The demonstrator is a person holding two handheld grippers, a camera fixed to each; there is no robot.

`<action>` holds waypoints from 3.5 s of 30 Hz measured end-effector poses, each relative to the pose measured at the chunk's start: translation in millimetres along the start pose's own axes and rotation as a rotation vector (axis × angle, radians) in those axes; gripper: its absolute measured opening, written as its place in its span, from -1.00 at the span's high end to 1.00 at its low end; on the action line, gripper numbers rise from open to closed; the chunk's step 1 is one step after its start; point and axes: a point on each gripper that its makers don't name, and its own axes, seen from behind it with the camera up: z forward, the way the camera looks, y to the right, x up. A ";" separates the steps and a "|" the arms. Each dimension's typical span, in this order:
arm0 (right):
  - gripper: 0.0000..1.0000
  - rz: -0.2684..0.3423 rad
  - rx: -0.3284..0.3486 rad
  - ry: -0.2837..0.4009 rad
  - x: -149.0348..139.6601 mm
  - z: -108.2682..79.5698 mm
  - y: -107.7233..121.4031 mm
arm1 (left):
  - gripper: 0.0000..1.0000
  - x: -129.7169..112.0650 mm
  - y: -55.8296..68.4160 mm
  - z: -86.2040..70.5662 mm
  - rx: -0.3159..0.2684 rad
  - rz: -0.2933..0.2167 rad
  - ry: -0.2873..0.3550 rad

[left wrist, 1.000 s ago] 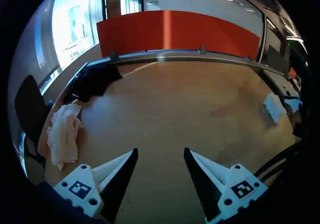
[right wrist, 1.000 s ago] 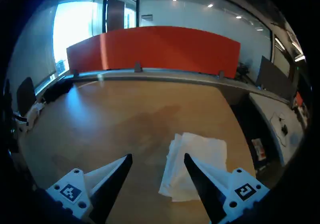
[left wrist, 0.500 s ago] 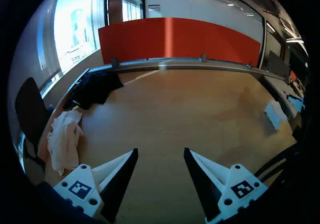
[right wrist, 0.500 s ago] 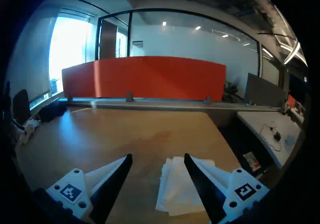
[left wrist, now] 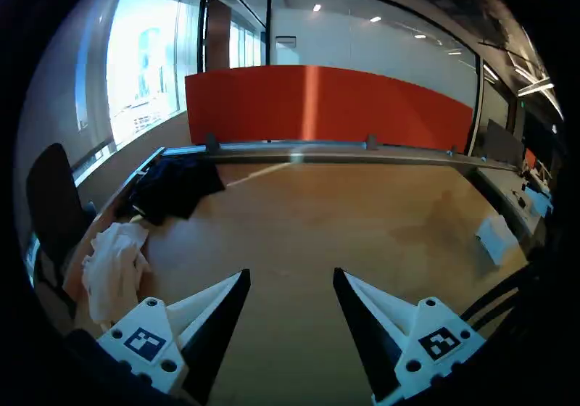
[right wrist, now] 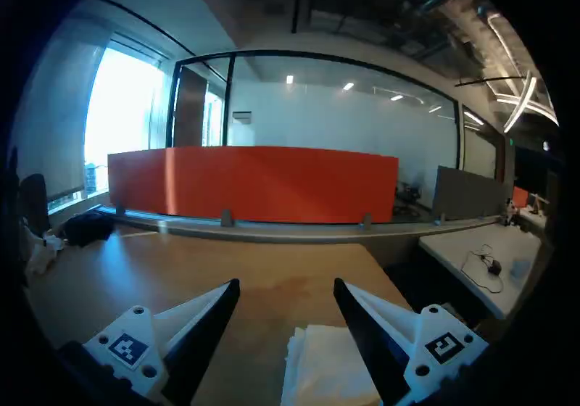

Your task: Fold towel

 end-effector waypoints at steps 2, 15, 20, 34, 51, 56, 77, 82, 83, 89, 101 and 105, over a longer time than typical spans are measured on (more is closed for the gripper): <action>-1.00 0.000 -0.001 0.011 4.2 0.5 -1.6 | -0.69 12.9 -0.4 0.1 -0.003 -0.016 0.048; -1.00 0.001 0.015 0.039 21.3 2.7 -17.8 | -0.69 83.7 -11.1 -12.0 0.003 -0.062 0.311; -1.00 -0.006 0.018 0.058 31.9 2.7 -28.4 | -0.69 91.2 -13.3 -12.8 0.003 -0.064 0.336; -1.00 0.005 0.053 0.099 55.9 6.0 -89.6 | -0.69 101.8 -16.5 -12.2 -0.010 -0.066 0.366; -1.00 0.029 0.083 0.125 78.2 7.8 -163.6 | -0.69 106.7 -23.5 -16.5 -0.034 -0.071 0.384; -1.00 0.022 0.089 0.123 81.1 7.5 -171.8 | -0.68 105.1 -25.1 -17.6 -0.038 -0.065 0.381; -1.00 0.018 0.123 0.113 93.7 -0.2 -209.1 | -0.69 87.2 -36.4 -5.3 -0.003 0.051 0.383; -1.00 0.041 0.150 0.101 91.5 -2.1 -222.7 | -0.69 70.7 -39.2 6.0 0.010 0.065 0.391; -1.00 0.049 0.155 0.100 92.3 -2.2 -225.0 | -0.69 66.8 -40.7 8.5 0.016 0.066 0.392; -1.00 0.101 0.155 0.123 100.3 -2.7 -228.4 | -0.69 52.1 -48.5 16.7 0.043 0.089 0.422; -0.98 0.128 0.124 0.123 74.8 1.3 -229.5 | -0.69 19.6 -64.1 31.8 0.048 0.046 0.484; -0.98 0.117 0.128 0.120 63.3 2.3 -234.2 | -0.69 9.2 -62.8 38.4 0.038 0.040 0.503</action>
